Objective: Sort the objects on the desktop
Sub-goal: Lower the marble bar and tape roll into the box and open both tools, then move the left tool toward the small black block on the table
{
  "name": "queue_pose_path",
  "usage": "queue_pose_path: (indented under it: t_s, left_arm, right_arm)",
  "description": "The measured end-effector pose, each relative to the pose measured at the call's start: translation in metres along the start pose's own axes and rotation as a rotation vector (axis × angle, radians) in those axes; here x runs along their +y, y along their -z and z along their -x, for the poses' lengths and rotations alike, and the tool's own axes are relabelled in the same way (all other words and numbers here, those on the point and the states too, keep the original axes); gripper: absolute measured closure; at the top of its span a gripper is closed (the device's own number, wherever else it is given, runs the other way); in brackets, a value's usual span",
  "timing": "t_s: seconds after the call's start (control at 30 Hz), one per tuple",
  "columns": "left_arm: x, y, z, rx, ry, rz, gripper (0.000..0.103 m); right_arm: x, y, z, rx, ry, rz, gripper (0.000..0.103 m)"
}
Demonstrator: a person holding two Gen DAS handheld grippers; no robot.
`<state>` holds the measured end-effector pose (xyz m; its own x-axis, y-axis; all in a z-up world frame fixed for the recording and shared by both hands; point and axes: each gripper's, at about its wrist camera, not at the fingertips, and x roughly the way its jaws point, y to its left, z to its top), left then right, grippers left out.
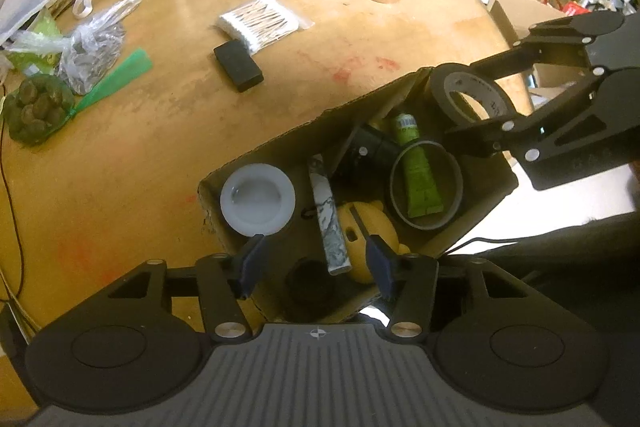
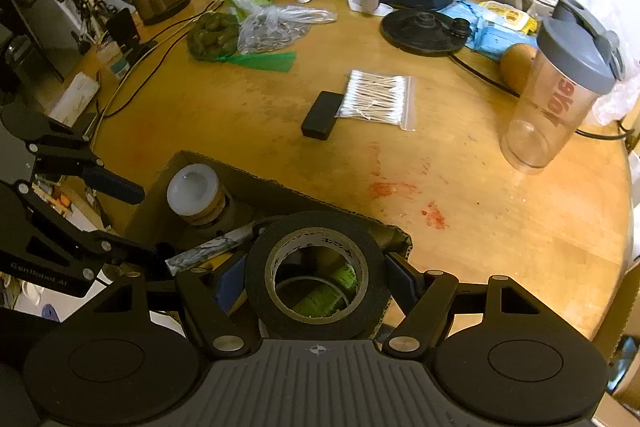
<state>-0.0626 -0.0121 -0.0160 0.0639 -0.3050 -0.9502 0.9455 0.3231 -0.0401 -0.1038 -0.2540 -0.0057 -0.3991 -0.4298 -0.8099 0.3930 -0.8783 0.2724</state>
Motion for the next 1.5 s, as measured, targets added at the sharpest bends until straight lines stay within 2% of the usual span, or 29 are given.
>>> queue_pose_path:
  t_s: [0.13, 0.17, 0.2, 0.27, 0.57, 1.1, 1.5]
  left_arm:
    - [0.001, 0.002, 0.002, -0.003, -0.003, 0.013, 0.049]
    - [0.002, 0.002, 0.002, -0.003, -0.004, 0.017, 0.049]
    - [0.003, 0.002, 0.002, -0.003, -0.005, 0.021, 0.049]
    - [0.004, 0.003, 0.003, -0.005, -0.006, 0.026, 0.049]
    - [0.01, 0.003, 0.006, -0.023, -0.02, 0.066, 0.049]
    - [0.026, -0.011, 0.017, -0.149, 0.006, 0.161, 0.049]
    - [0.039, -0.027, 0.014, -0.213, -0.029, 0.204, 0.049]
  right_arm:
    - [0.003, -0.002, -0.003, 0.015, 0.004, 0.019, 0.028]
    - [0.005, -0.003, -0.005, 0.023, 0.01, 0.03, 0.025]
    - [0.007, -0.003, -0.006, 0.028, 0.02, 0.042, 0.013]
    - [0.01, -0.004, -0.006, 0.022, 0.038, 0.063, 0.0]
    - [0.009, -0.008, -0.01, 0.029, 0.065, 0.065, 0.0]
    - [0.001, -0.016, -0.01, 0.009, 0.105, 0.015, 0.0]
    - [-0.012, -0.019, -0.009, -0.007, 0.136, -0.038, 0.0]
